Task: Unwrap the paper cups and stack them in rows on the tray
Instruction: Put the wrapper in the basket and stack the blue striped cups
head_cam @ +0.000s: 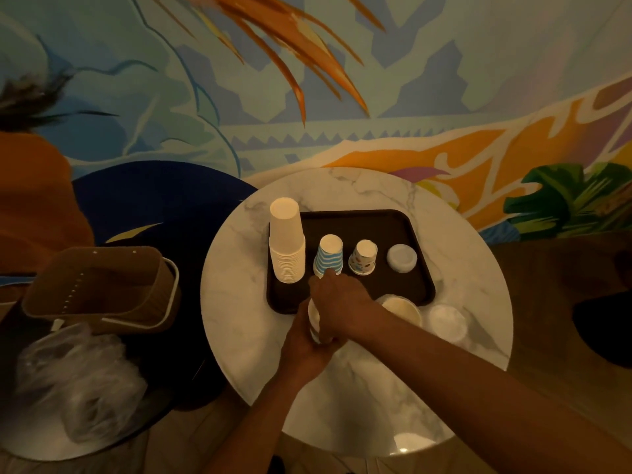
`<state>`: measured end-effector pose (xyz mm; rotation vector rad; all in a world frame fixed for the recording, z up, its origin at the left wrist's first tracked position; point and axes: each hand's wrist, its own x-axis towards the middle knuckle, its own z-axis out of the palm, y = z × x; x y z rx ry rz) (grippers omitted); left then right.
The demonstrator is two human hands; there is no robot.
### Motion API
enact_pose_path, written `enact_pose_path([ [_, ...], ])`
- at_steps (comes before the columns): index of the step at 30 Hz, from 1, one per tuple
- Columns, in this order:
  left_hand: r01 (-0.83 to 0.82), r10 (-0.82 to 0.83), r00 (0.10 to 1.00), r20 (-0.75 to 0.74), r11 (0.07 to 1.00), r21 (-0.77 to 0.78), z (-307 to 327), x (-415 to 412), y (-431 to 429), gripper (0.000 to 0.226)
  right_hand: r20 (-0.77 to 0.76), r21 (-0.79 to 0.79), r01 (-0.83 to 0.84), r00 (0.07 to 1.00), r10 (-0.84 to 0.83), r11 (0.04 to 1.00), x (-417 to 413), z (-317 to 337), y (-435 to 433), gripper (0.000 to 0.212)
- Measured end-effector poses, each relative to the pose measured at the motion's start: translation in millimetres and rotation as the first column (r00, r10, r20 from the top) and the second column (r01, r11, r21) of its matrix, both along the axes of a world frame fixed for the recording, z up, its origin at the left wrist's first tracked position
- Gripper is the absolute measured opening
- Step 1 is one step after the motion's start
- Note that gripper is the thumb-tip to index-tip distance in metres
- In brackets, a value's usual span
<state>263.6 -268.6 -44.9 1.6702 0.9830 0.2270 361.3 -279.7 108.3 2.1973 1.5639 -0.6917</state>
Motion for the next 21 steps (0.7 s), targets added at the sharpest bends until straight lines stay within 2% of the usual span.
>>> enact_pose_path([
  [3,-0.010,0.010,0.999,-0.035,1.000,-0.005,-2.1,3.7,0.3,0.087,0.027,0.059,-0.040,0.999,0.039,0.997,-0.1,-0.2,-2.3,0.080],
  [6,0.079,-0.078,0.990,-0.121,0.997,0.009,-2.6,4.9,-0.3,0.074,0.052,0.104,-0.058,0.997,0.053,0.993,2.5,4.7,-3.5,0.073],
  [9,-0.063,0.063,0.998,0.009,0.995,0.073,-1.4,-3.1,-4.2,0.074,0.062,0.124,-0.078,0.996,0.071,0.989,7.8,17.9,-4.0,0.066],
  [11,-0.068,0.064,0.997,0.050,0.995,0.069,4.1,-3.8,-7.6,0.079,0.049,0.136,-0.068,0.997,0.062,0.988,12.4,29.7,-5.3,0.062],
  [14,-0.052,0.052,0.999,-0.003,0.997,0.059,11.0,6.9,-9.0,0.086,-0.003,0.165,-0.005,1.000,0.005,0.986,22.0,49.2,-11.0,0.066],
  [18,-0.092,0.091,0.995,0.038,0.996,0.017,5.8,5.8,-9.9,0.087,-0.101,0.188,0.100,0.991,-0.082,0.977,40.2,77.1,-19.4,0.073],
  [21,-0.127,0.127,0.990,0.060,0.992,-0.004,3.9,3.0,-10.2,0.082,-0.217,0.197,0.208,0.962,-0.164,0.958,60.7,90.1,-21.0,0.066],
])
